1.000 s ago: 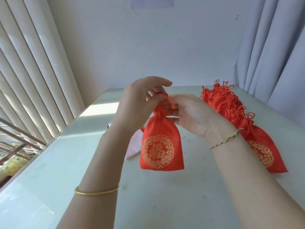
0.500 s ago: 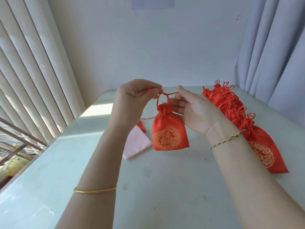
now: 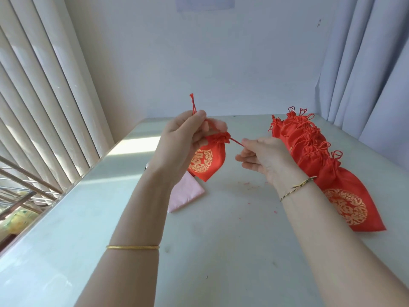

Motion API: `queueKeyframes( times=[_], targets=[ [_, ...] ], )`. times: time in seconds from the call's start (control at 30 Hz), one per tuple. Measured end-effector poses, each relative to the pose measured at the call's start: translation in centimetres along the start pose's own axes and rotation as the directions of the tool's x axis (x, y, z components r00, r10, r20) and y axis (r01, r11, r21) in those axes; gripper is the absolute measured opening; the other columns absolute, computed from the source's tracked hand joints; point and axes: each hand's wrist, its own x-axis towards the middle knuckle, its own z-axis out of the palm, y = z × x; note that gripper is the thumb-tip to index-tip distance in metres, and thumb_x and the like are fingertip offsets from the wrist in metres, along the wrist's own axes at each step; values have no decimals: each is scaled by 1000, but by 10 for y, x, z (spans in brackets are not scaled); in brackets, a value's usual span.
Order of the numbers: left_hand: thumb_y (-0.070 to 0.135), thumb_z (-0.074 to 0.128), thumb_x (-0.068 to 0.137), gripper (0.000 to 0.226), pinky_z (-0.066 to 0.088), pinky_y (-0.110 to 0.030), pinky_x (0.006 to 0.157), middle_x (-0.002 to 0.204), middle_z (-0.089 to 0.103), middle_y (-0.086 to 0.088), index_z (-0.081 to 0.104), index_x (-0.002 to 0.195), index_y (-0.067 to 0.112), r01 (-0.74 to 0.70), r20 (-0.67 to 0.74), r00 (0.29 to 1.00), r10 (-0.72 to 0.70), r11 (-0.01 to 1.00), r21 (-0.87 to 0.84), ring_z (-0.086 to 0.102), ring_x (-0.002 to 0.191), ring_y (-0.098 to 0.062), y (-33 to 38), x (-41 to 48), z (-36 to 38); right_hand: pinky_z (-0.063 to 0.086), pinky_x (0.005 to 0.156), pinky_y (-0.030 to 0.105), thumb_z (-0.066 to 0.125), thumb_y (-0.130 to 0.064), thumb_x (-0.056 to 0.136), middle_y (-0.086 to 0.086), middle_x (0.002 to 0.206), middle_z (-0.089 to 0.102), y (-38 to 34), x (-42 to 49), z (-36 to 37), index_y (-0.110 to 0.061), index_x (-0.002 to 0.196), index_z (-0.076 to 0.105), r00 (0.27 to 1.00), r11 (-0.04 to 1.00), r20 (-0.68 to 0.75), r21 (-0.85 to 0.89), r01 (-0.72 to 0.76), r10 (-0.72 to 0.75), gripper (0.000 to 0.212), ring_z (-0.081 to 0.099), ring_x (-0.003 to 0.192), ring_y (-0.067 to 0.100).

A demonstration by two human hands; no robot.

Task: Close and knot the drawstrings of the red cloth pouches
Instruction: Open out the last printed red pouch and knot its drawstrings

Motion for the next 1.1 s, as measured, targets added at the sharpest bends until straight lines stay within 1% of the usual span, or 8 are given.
queueKeyframes(
  times=[0.13,0.43,0.6,0.67,0.73,0.8,1.0,1.1],
  targets=[
    [24,50,95,28,35,-23,58,67,68,4,62,71,14,67,-93,995,-47,973,221,65,67,-11,-4,2,-3,36,49,19,60,-29,88,-7,50,58,-15,-3,-4,-18,64,56,1000,998,5,68,8,-8,27,61,53,10],
    [18,68,83,5,41,-27,66,70,64,-1,71,80,14,99,36,991,-132,872,480,55,63,-9,3,-1,4,32,44,19,60,-22,88,1,63,58,-41,-27,15,-13,63,61,936,953,187,108,281,-298,27,46,42,7],
    [19,62,87,14,42,-25,64,67,66,2,70,80,10,129,-25,991,-129,918,374,58,63,-10,0,1,1,34,40,22,33,-43,98,8,76,65,-38,-24,14,-6,88,63,957,990,259,73,118,-133,49,47,37,14],
    [20,59,90,16,42,-23,64,68,66,3,70,83,11,148,-52,989,-138,934,326,59,63,-10,-1,2,-1,39,43,23,34,-31,99,12,75,63,-37,-24,13,-3,98,59,947,995,309,57,79,-93,38,54,42,16],
    [19,58,90,14,44,-20,60,65,66,6,68,84,12,161,-96,986,-138,941,299,60,60,-7,-2,2,-1,44,47,23,44,-9,93,12,72,62,-34,-24,14,-6,91,57,940,988,303,32,152,-155,14,57,48,16],
    [18,59,90,11,45,-18,57,63,66,6,67,84,12,171,-143,981,-134,940,294,59,56,-6,-4,3,0,45,50,21,54,2,84,8,68,60,-31,-25,15,-9,83,57,923,958,287,-51,282,-257,12,56,50,11],
    [11,60,89,12,45,-15,46,47,58,4,66,78,11,164,-235,967,-101,951,264,56,45,-4,-7,4,5,43,55,13,74,-3,73,-5,63,56,-21,-23,21,-16,72,62,837,822,266,-200,533,-478,17,49,53,0],
    [9,60,89,12,46,-16,46,48,59,3,66,78,9,161,-257,962,-96,957,243,57,44,-5,-8,5,4,36,53,7,72,-5,74,-15,60,47,-21,-22,24,-10,76,68,761,666,241,-375,645,-602,7,50,52,-5]
  ],
)
